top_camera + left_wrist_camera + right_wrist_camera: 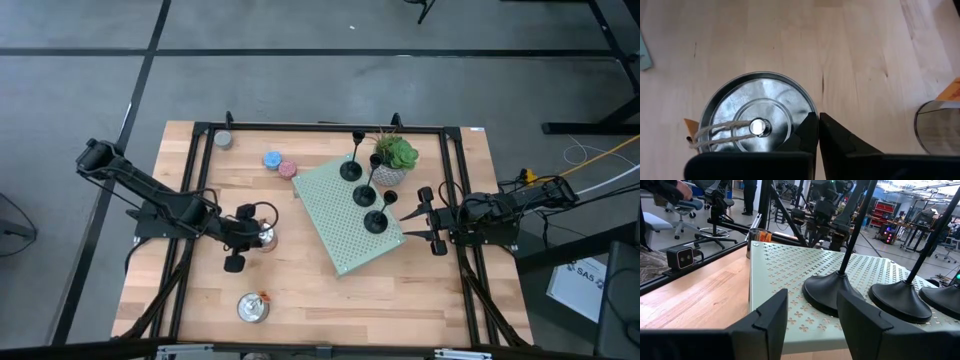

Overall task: Pick & Place candle stick holders
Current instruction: Put the orange canned scented candle on the shelf

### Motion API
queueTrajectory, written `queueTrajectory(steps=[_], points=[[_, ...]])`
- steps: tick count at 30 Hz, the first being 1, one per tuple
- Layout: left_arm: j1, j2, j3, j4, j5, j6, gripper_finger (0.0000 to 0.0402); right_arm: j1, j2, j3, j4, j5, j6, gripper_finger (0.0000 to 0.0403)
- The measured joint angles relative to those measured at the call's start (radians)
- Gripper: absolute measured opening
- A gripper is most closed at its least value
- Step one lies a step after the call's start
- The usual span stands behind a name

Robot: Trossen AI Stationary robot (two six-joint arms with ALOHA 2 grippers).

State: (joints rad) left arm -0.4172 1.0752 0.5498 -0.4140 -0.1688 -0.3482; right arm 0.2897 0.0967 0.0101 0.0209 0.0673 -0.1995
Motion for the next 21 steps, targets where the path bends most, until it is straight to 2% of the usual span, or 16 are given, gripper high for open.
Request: queueTrajectory(steps=[12, 21], points=[[0.000, 0.006, 0.054, -0.030, 0.018, 0.097, 0.0002, 0.000, 0.000, 0.000, 0.000, 0.000, 0.000, 0.0171], [0.009, 0.010, 0.055, -0.020, -0.035, 0.100, 0.0002, 0.000, 0.000, 0.000, 0.000, 0.000, 0.000, 0.0171]])
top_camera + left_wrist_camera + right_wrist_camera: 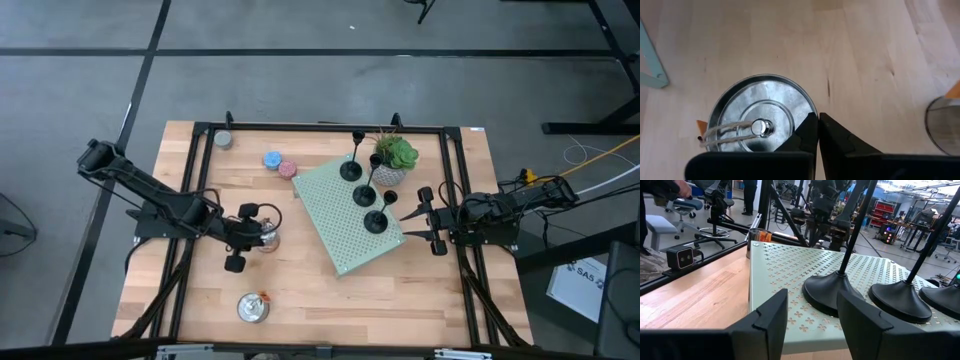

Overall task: Pick & Place candle stick holders
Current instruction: Put the orange canned scented candle on the shelf

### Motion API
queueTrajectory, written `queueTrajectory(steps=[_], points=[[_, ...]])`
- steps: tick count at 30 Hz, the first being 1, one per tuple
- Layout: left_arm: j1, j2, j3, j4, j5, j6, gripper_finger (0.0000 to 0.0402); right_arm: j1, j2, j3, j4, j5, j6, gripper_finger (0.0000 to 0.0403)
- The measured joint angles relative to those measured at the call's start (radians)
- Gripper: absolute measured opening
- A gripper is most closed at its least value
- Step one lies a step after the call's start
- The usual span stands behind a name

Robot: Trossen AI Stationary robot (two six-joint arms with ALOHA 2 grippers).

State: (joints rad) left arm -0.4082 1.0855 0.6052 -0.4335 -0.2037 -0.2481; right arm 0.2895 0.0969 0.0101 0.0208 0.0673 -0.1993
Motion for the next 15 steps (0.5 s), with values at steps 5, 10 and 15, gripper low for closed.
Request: queueTrajectory(steps=[5, 10, 15], points=[[0.021, -0.001, 0.004, 0.009, -0.003, 0.000, 0.0002, 0.000, 0.000, 0.000, 0.000, 0.000, 0.000, 0.0171], [0.027, -0.001, 0.066, -0.062, -0.011, 0.020, 0.0002, 0.000, 0.000, 0.000, 0.000, 0.000, 0.000, 0.0171], [0.031, -0.002, 0.152, -0.147, -0.026, 0.066, 0.0002, 0.000, 0.000, 0.000, 0.000, 0.000, 0.000, 0.0171]])
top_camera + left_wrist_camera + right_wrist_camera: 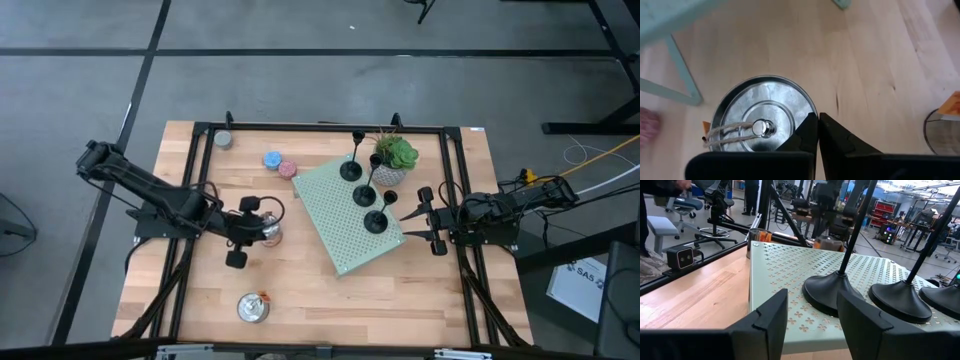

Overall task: Pick & Place candle stick holders
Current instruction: Put the orange canned scented candle on the shelf

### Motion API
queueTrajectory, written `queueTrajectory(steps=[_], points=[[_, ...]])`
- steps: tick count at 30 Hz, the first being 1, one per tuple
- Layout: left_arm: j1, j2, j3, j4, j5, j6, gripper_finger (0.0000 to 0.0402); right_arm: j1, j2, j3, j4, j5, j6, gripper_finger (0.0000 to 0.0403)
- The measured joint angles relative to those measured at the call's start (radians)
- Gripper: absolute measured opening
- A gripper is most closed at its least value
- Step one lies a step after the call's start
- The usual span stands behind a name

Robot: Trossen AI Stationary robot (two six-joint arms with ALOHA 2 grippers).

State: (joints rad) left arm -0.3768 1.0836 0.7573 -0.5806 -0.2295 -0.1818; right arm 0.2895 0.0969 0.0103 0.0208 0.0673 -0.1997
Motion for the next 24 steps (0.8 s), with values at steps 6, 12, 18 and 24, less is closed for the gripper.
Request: queueTrajectory(steps=[6, 12, 18, 24], points=[[0.044, 0.002, 0.120, -0.100, 0.010, 0.075, 0.0002, 0.000, 0.000, 0.000, 0.000, 0.000, 0.000, 0.0172], [0.101, 0.046, 0.251, -0.223, 0.013, 0.174, 0.0002, 0.000, 0.000, 0.000, 0.000, 0.000, 0.000, 0.0172], [0.163, 0.139, 0.392, -0.292, 0.020, 0.326, 0.0002, 0.000, 0.000, 0.000, 0.000, 0.000, 0.000, 0.0172], [0.219, 0.218, 0.565, -0.339, 0.058, 0.491, 0.0002, 0.000, 0.000, 0.000, 0.000, 0.000, 0.000, 0.0172]])
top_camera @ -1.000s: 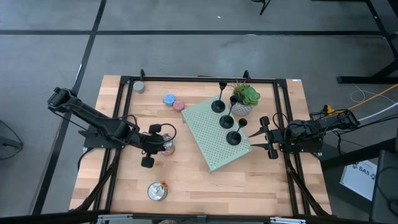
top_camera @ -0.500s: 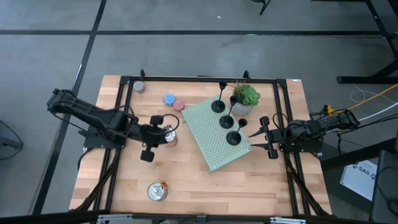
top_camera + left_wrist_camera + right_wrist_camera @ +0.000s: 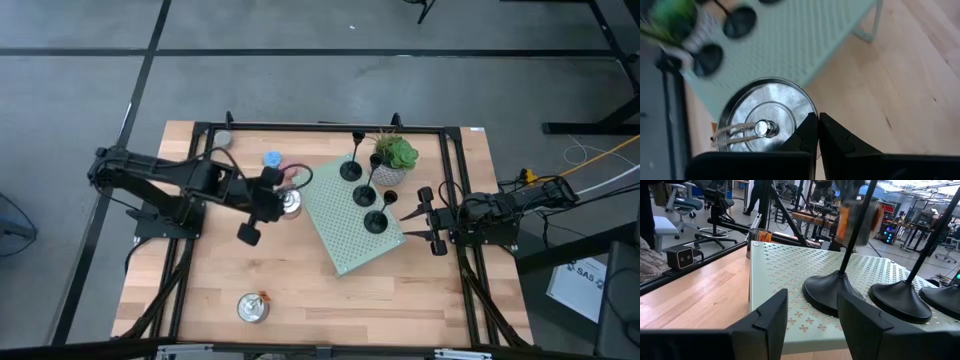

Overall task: Pick & Place candle stick holders
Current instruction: Put the orange canned scented candle on the shelf

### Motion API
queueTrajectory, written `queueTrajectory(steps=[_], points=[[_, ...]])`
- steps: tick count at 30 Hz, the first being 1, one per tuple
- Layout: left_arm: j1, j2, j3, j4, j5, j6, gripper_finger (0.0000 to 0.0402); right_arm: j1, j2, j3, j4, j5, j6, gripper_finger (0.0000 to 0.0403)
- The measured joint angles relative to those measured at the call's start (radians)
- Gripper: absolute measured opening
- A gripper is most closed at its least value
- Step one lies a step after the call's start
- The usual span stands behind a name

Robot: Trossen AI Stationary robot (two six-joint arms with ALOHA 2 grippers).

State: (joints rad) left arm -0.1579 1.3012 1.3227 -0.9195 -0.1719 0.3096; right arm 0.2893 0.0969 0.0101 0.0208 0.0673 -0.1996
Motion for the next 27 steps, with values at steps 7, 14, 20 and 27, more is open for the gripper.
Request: queueTrajectory(steps=[7, 14, 20, 27], points=[[0.079, 0.067, 0.161, 0.003, 0.022, 0.154, 0.0002, 0.000, 0.000, 0.000, 0.000, 0.000, 0.000, 0.0172], [0.165, 0.152, 0.195, 0.063, 0.080, 0.234, 0.0002, 0.000, 0.000, 0.000, 0.000, 0.000, 0.000, 0.0172], [0.217, 0.225, 0.195, 0.123, 0.088, 0.288, 0.0002, 0.000, 0.000, 0.000, 0.000, 0.000, 0.000, 0.0172], [0.286, 0.271, 0.195, 0.178, 0.148, 0.288, 0.0002, 0.000, 0.000, 0.000, 0.000, 0.000, 0.000, 0.0172]])
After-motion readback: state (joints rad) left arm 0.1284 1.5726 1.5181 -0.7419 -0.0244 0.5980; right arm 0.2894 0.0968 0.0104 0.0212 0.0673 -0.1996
